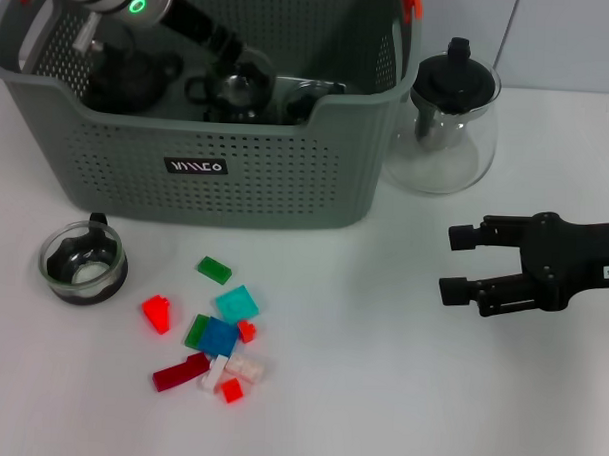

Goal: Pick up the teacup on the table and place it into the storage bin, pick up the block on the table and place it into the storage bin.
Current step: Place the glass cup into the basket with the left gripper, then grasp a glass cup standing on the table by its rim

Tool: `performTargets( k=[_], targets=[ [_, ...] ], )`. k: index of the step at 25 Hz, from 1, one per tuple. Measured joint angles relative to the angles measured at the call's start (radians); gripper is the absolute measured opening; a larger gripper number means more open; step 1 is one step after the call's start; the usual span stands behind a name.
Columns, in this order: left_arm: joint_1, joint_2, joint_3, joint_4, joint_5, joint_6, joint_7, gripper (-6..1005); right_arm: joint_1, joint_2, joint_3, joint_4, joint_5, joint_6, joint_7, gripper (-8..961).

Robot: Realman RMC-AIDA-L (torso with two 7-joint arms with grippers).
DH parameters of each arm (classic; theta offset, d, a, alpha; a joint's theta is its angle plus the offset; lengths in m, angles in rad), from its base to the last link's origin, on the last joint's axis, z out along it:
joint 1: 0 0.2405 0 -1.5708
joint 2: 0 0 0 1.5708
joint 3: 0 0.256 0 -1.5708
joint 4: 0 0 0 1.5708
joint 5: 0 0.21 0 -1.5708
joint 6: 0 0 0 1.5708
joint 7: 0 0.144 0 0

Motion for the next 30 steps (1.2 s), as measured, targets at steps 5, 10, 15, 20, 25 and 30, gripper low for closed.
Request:
performTargets(
  k=[5, 10, 15, 20, 25, 30],
  targets=[
    [0.026, -0.017, -0.012, 0.122, -0.034, 0.043, -0.004, 373, -0.001, -0.002, 0.001, 0.0, 0.0, 0.0, -0.001, 944],
    [0.08, -0.028, -0.039, 0.296, -0.161, 0.122, -0.017, 491, -0.002, -0.006, 0.001, -0.002, 0.0, -0.001, -0.002, 945],
    [0.186, -0.021, -0.109, 0.458, -0.481, 0.269, 0.058, 695, -0.006, -0.008, 0.002, -0.006, 0.0, -0.002, -0.004, 944],
    [0.303, -0.024, -0.234, 0.53, -0.845, 0.572, 0.276, 751, -0.009, -0.008, 0.013, -0.007, 0.002, -0.01, -0.011, 944],
    [0.398, -0.037, -0.353, 0.539, -0.997, 0.894, 0.468, 751, -0.009, -0.005, 0.029, -0.002, 0.004, -0.015, -0.018, 945],
    [0.513, -0.054, -0.355, 0.551, -0.953, 0.982, 0.63, 752, -0.01, 0.0, 0.03, -0.001, 0.002, -0.016, -0.02, 945]
  ],
)
